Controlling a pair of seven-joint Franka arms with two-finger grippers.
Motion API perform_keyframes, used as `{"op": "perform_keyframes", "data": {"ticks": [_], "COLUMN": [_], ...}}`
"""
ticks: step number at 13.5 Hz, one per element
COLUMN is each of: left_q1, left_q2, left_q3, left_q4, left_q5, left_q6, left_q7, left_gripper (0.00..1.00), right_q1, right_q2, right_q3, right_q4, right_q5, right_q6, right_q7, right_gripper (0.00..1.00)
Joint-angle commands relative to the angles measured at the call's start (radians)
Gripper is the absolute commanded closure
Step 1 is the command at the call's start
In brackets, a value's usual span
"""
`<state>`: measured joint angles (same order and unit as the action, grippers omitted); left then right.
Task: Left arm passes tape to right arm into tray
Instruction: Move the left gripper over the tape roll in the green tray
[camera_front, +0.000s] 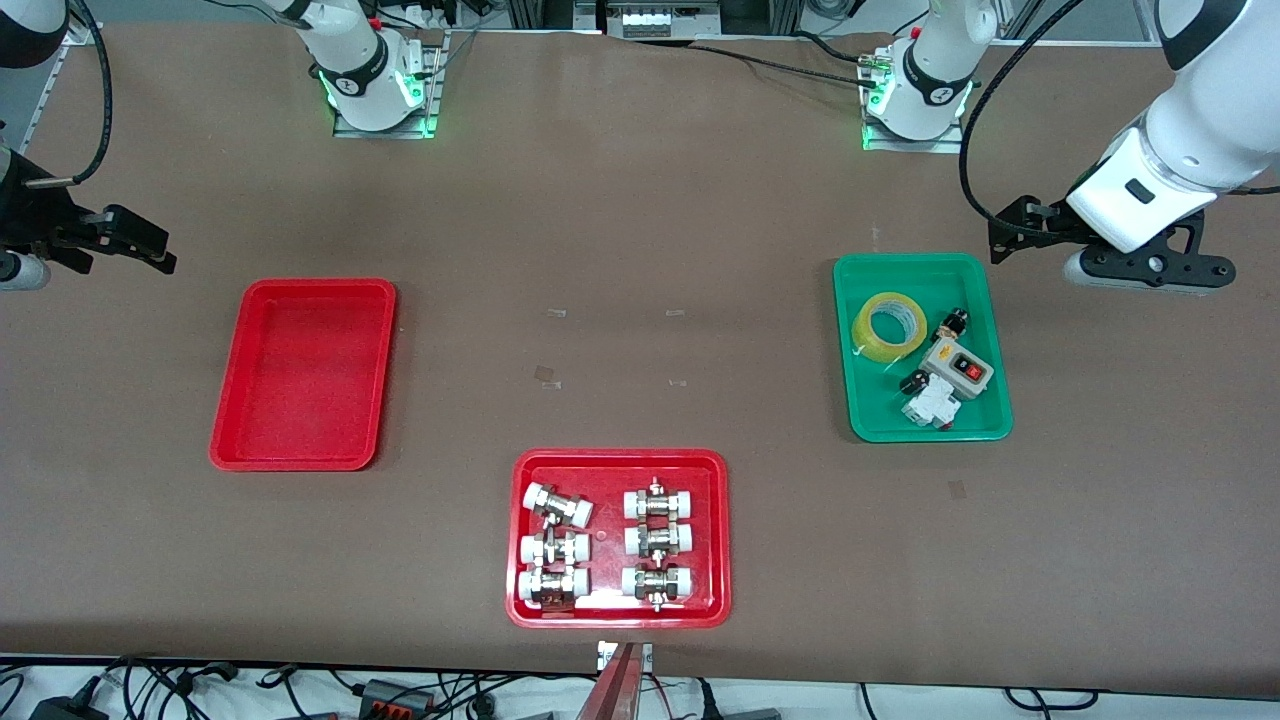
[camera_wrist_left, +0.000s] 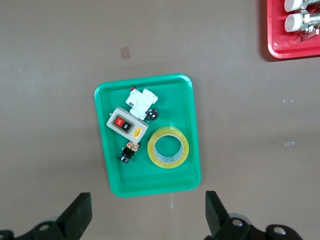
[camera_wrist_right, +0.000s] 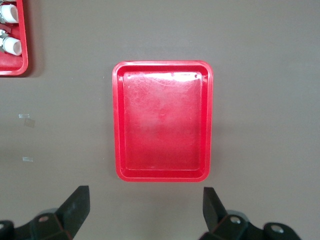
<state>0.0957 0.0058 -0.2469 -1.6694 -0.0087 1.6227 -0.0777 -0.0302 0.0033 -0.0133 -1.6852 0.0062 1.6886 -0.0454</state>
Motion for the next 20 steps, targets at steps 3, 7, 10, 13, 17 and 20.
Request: {"op": "perform_keyframes", "data": {"ticks": [3, 7, 10, 13, 17, 20], "left_q1": [0.001, 0.012, 0.013, 0.045, 0.053, 0.053], "left_q2": [0.014, 0.078, 0.172, 0.175, 0.171, 0.167], "left_q3": [-0.006, -0.006, -0.003, 0.0, 0.0, 0.0], "left_q4": [0.017, 0.016, -0.025, -0.208, -0.387, -0.563], "left_q5": [0.007, 0.007, 0.013, 0.018, 0.018, 0.019], "left_q6": [-0.009, 0.009, 0.124, 0.317, 0.469, 0.668], "left_q7": [0.007, 0.019, 0.009, 0.01, 0.007, 0.006], "left_gripper": [0.0, 0.0, 0.0, 0.0, 0.0, 0.0], "right_q1": [0.003, 0.004, 0.006, 0.013, 0.022, 0.022], "right_q2": [-0.02, -0.019, -0.017, -0.017, -0.017, -0.017], "right_q3": [0.004, 0.004, 0.004, 0.004, 0.006, 0.006], "right_q4": [-0.011, -0.011, -0.01, -0.01, -0.008, -0.008], "right_q5": [-0.014, -0.014, -0.014, -0.015, -0.051, -0.045], "right_q6": [0.0, 0.002, 0.009, 0.013, 0.011, 0.003], "right_q7": [-0.002, -0.001, -0.001, -0.005, -0.001, 0.005], "right_gripper": [0.0, 0.0, 0.0, 0.0, 0.0, 0.0]}}
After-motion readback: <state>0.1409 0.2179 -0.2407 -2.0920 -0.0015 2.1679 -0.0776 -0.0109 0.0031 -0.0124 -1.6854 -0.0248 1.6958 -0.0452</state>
